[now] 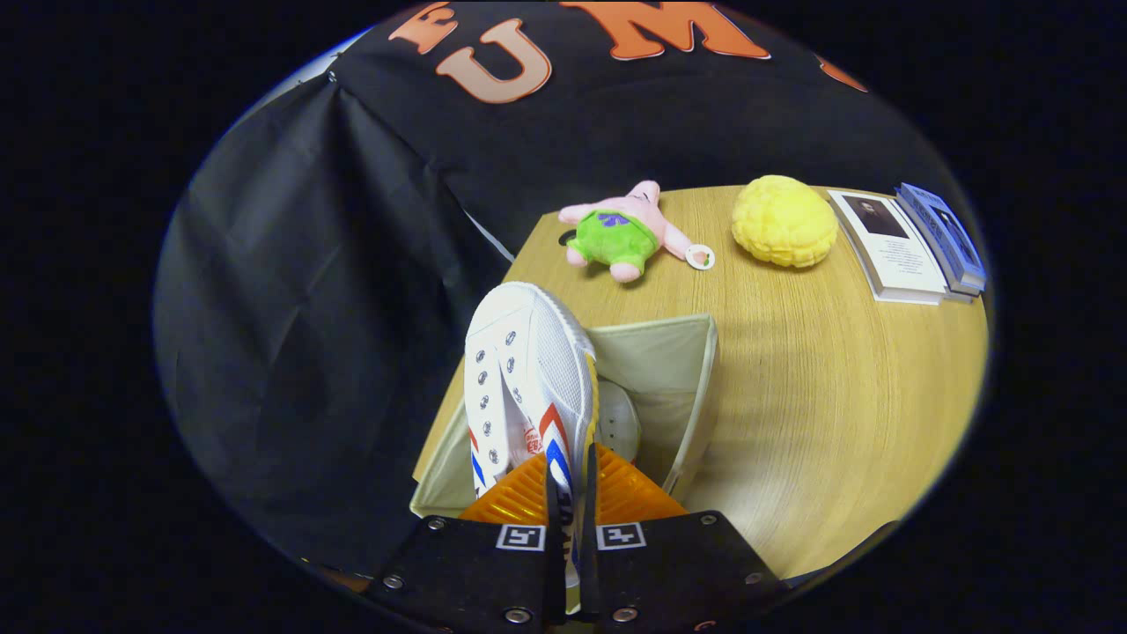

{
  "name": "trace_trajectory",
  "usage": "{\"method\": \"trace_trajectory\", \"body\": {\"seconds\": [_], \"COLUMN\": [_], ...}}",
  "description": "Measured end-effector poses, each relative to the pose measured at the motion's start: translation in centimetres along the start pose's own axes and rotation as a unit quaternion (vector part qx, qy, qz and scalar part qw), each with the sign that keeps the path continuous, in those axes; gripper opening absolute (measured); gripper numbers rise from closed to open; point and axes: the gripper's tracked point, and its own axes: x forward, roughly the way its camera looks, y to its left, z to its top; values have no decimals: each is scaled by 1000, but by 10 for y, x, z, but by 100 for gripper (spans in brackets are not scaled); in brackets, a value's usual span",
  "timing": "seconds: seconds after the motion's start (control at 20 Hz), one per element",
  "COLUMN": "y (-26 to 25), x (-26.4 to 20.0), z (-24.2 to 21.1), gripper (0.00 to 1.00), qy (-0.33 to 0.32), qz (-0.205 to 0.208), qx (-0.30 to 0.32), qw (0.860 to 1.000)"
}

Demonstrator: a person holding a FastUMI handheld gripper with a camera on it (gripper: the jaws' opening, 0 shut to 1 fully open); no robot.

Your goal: Open the storage box then place both shoes into the box .Put the left shoe in first, then the right shoe, with the right side of both shoes facing outward in a uniform manner.

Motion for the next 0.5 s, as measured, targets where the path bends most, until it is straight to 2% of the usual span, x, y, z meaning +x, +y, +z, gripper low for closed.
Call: {"method": "trace_trajectory", "body": {"seconds": [0.1,0.5], "y": [-7,-16], "x": [11,31], "z": [-14,-12], "gripper": [7,8], "qy": [20,24], "qz": [-13,-61], "qx": [13,42], "qw": [1000,997]}}
